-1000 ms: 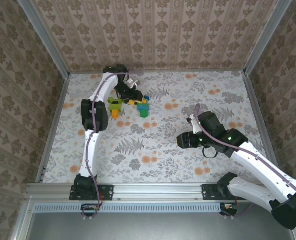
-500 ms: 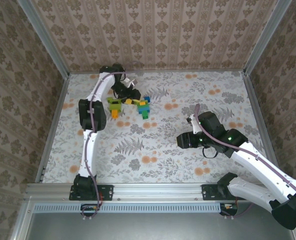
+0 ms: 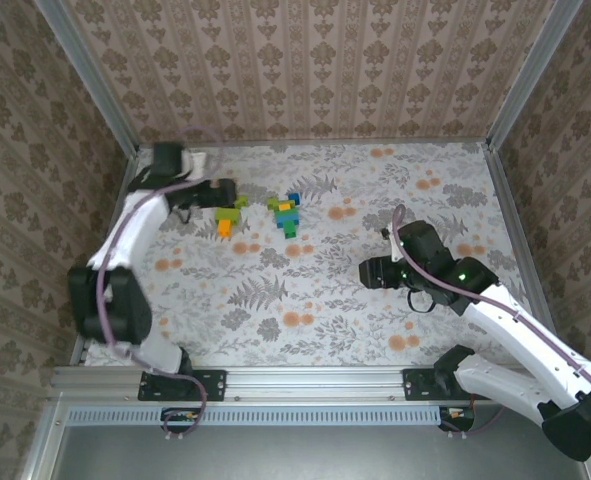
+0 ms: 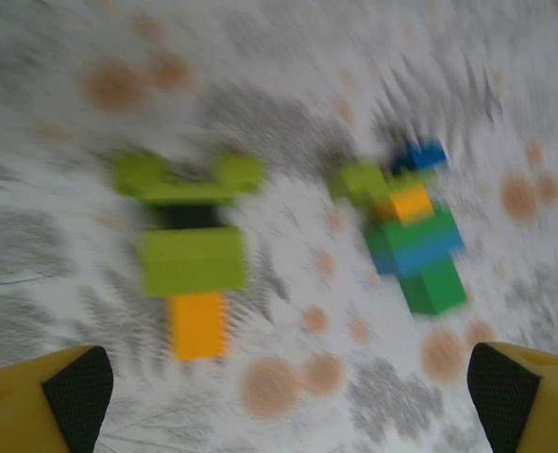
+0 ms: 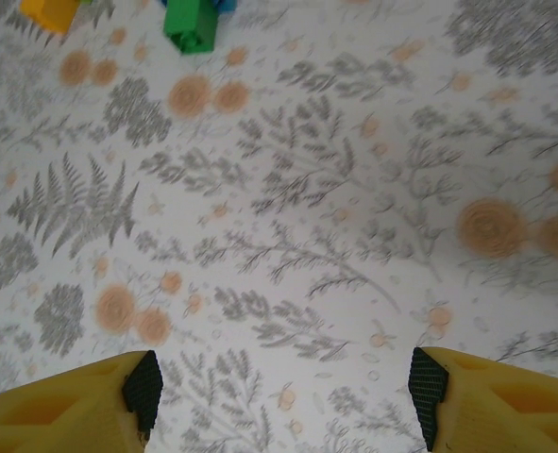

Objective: Assemble a carrot with lego

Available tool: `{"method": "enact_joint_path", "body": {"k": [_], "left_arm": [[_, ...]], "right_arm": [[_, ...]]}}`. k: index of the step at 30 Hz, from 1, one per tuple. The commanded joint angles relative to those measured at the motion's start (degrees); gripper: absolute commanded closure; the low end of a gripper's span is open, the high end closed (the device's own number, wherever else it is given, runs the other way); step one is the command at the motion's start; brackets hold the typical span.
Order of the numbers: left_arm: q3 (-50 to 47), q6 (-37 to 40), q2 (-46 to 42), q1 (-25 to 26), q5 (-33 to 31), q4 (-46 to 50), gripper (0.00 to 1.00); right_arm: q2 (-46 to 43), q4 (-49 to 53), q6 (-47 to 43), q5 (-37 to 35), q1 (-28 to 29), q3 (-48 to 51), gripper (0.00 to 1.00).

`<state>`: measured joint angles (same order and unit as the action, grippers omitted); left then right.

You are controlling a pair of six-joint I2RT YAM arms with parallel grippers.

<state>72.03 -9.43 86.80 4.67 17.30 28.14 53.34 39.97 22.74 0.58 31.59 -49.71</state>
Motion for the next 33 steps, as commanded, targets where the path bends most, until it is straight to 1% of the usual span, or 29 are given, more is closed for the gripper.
{"method": "enact_joint_path", "body": {"k": [1,3,5,7,9,11,12,13,14,15,17,19,20,21,22,23,24,25,26,28,29,30,31,32,33], "left_arm": [[-15.17,-6.91,-8.31,-4.18,-7.87,-24.42,0.00],[-21.38,-5.28,-14.28,-4.46,-12.69,-29.72,0.00],[-24.12,-1.85,-16.88,-4.46,-18.30,-29.87,0.00],[-27.58,2.59,-16.30,-4.43,-21.50,-33.45,0.00],[-30.07,2.91,-13.73,-4.48,-25.92,-35.47,0.00],[-33.82,2.22,-10.95,-4.50,-27.13,-41.73,0.00],[-36.17,1.31,-9.14,-4.58,-27.61,-46.83,0.00],[-34.93,-0.25,-9.21,-5.33,-26.16,-42.87,0.00],[-35.50,-0.12,-9.09,-5.06,-26.82,-44.10,0.00],[-35.85,0.12,-9.60,-5.32,-26.19,-44.45,0.00],[-37.79,1.51,-11.16,-5.37,-25.78,-47.01,0.00],[-43.12,3.60,-12.98,-5.27,-26.36,-53.30,0.00],[-46.52,3.87,-12.96,-5.36,-27.11,-58.33,0.00],[-50.52,3.39,-11.90,-5.56,-27.79,-65.93,0.00],[-52.01,3.74,-11.90,-5.65,-27.53,-68.24,0.00],[-51.16,3.48,-12.51,-5.47,-28.03,-65.81,0.00],[-50.51,3.54,-11.87,-5.30,-29.10,-65.41,0.00],[-50.43,4.23,-10.43,-5.19,-29.99,-67.18,0.00],[-49.32,4.22,-10.33,-4.96,-30.01,-64.97,0.00],[-49.63,6.20,-7.89,-3.77,-32.33,-69.19,0.00],[-50.92,6.48,-5.03,-3.53,-32.94,-74.61,0.00],[-51.07,8.95,-2.68,-3.16,-32.95,-79.15,0.00],[-48.75,9.54,-3.05,-1.38,-32.22,-72.75,0.00],[-47.65,11.17,-1.31,-0.32,-32.58,-73.17,0.00],[-47.21,12.29,-0.17,-0.04,-32.25,-74.62,0.00]], "right_arm": [[-0.59,-1.83,0.92,-7.80,-0.65,-3.17,0.27],[-0.74,-2.44,1.72,-10.81,-0.95,-3.37,0.26],[-1.42,-5.09,2.32,-15.82,-1.10,-1.86,0.25],[-1.49,-8.73,0.11,-21.04,-1.57,0.77,0.23],[-0.89,-15.13,-4.07,-23.53,-1.95,3.31,0.23],[-0.14,-22.01,-8.55,-25.56,-1.93,6.52,0.23],[0.46,-25.29,-10.48,-27.53,-1.97,8.28,0.22],[1.23,-28.74,-13.02,-29.83,-1.98,10.04,0.22],[2.13,-31.24,-14.70,-32.18,-2.06,11.37,0.22],[3.14,-33.84,-15.92,-34.79,-2.61,12.78,0.22],[4.67,-36.86,-16.42,-37.31,-4.61,14.63,0.22],[5.14,-43.64,-16.94,-36.81,-7.52,18.46,0.22],[5.11,-46.23,-16.66,-35.75,-9.17,20.14,0.22],[4.95,-49.81,-16.85,-34.20,-11.08,22.24,0.22],[4.25,-51.80,-17.28,-32.67,-12.46,23.57,0.21],[3.66,-54.27,-17.57,-32.21,-13.35,25.09,0.22],[3.08,-58.04,-18.08,-31.01,-14.68,27.10,0.21],[2.84,-61.95,-18.25,-28.68,-16.12,29.38,0.20],[3.03,-64.39,-18.13,-26.61,-17.33,30.75,0.19],[4.85,-69.69,-18.78,-23.76,-19.61,32.77,0.14],[6.38,-72.32,-19.29,-23.61,-20.26,33.47,0.14],[8.42,-74.85,-19.46,-23.27,-20.97,33.86,0.13],[10.81,-77.54,-20.26,-22.05,-21.73,34.14,0.11],[13.09,-80.46,-21.01,-21.21,-22.31,34.52,0.07],[15.58,-84.01,-21.78,-21.33,-22.64,34.55,0.01]]}}
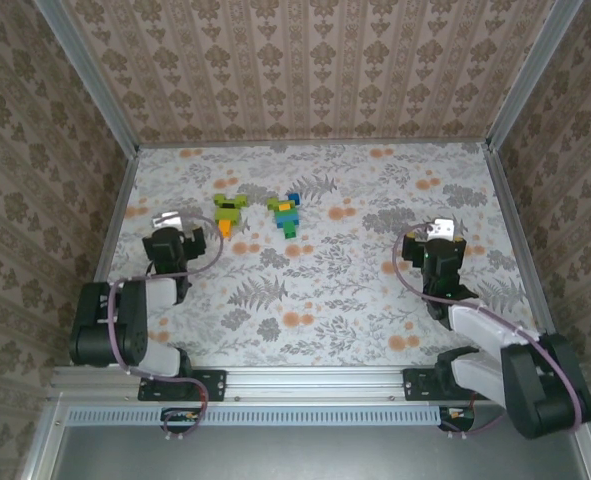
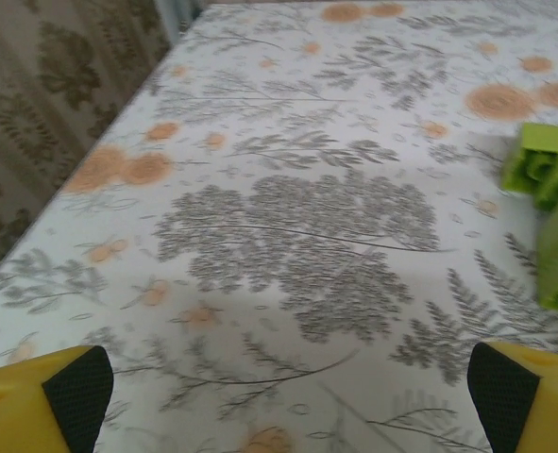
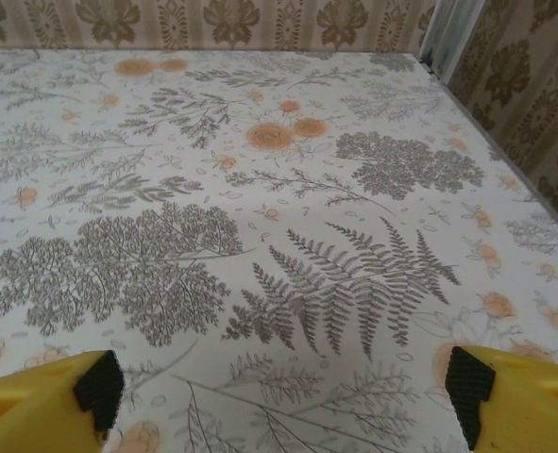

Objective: Assemble a carrot with lego

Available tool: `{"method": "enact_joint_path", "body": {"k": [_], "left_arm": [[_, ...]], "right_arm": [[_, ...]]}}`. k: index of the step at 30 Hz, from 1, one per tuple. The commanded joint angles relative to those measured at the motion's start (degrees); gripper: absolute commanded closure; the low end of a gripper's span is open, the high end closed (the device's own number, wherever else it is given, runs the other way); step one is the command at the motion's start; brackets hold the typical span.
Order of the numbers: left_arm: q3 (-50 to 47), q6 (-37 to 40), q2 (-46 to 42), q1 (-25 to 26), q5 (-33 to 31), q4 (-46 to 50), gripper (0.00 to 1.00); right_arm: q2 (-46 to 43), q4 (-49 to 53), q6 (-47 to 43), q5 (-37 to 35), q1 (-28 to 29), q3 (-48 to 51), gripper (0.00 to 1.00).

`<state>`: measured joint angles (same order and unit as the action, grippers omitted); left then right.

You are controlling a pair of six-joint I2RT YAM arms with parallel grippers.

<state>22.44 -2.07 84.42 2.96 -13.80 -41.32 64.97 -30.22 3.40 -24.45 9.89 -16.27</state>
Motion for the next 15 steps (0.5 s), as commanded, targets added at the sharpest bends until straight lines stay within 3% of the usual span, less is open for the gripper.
{"method": "enact_joint_path", "body": {"k": [1,4,8,12,15], "left_arm": [[2.14,3.22,0.85,0.71,0.57,-2.82,0.00],[-1.01,5.10,4.63,0.46,2.04,-13.31,0.00],[-0.28,3.59,3.44,-0.17,3.50,-9.42,0.00],[-0.27,3.65,3.45,-0.10,3.44,-9.48,0.00],[-0.28,3.68,3.48,-0.07,3.44,-9.57,0.00]], "right_arm": [[5.16,-15.06,-3.21,5.79,-1.26,0.83,0.00],[9.66,-21.22,-4.63,8.78,-2.51,0.40,0.00],[21.15,-31.53,-3.22,12.51,-5.13,0.22,0.00],[22.87,-21.23,-2.77,15.65,-6.36,-5.82,0.00],[22.82,-19.88,-1.37,17.79,-8.15,-6.60,0.00]]}}
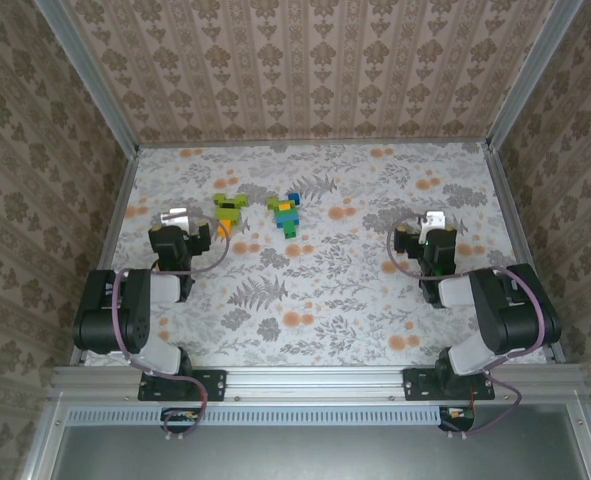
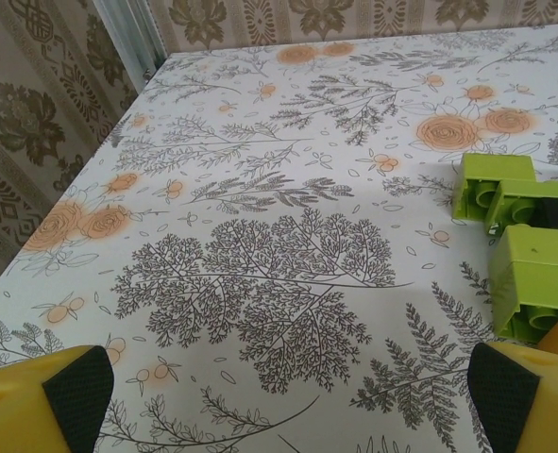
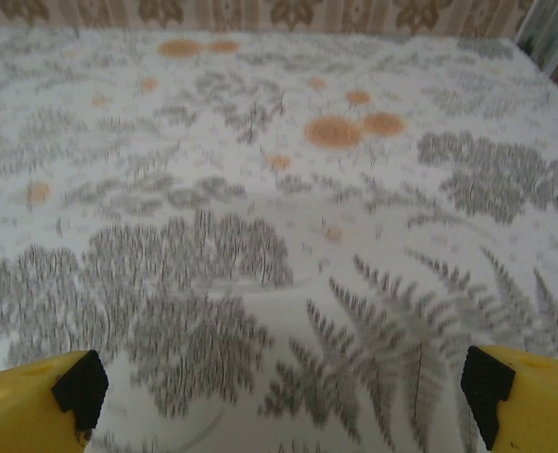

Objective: Assemble a carrot with lego

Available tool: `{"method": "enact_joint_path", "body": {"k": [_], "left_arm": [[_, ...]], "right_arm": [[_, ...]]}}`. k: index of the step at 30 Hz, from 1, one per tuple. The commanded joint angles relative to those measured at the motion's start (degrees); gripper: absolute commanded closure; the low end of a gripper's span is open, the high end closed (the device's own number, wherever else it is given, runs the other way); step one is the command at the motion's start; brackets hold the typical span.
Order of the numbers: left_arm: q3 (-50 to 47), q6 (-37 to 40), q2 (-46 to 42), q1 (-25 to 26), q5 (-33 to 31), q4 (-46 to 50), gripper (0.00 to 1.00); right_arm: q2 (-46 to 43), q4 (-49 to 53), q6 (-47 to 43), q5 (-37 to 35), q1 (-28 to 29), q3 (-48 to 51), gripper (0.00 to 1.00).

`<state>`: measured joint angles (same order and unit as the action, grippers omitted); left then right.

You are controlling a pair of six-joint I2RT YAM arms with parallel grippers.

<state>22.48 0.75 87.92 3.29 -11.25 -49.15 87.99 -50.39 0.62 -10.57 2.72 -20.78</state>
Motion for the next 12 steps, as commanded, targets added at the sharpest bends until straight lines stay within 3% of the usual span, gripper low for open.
{"method": "enact_joint_path", "body": {"k": [1,12], "left_arm": [[-0.33,0.80,-0.01,-0.40,0.94,-1.72,0.00],[-0.07,2.41,0.00,-0.25,4.30,-1.22,0.00]], "right_arm": [[-0.39,1.09,1.56,4.04,-1.05,-2.27,0.00],[-0.35,0.82,1.49,4.06,-1.09,-2.26,0.00]]}}
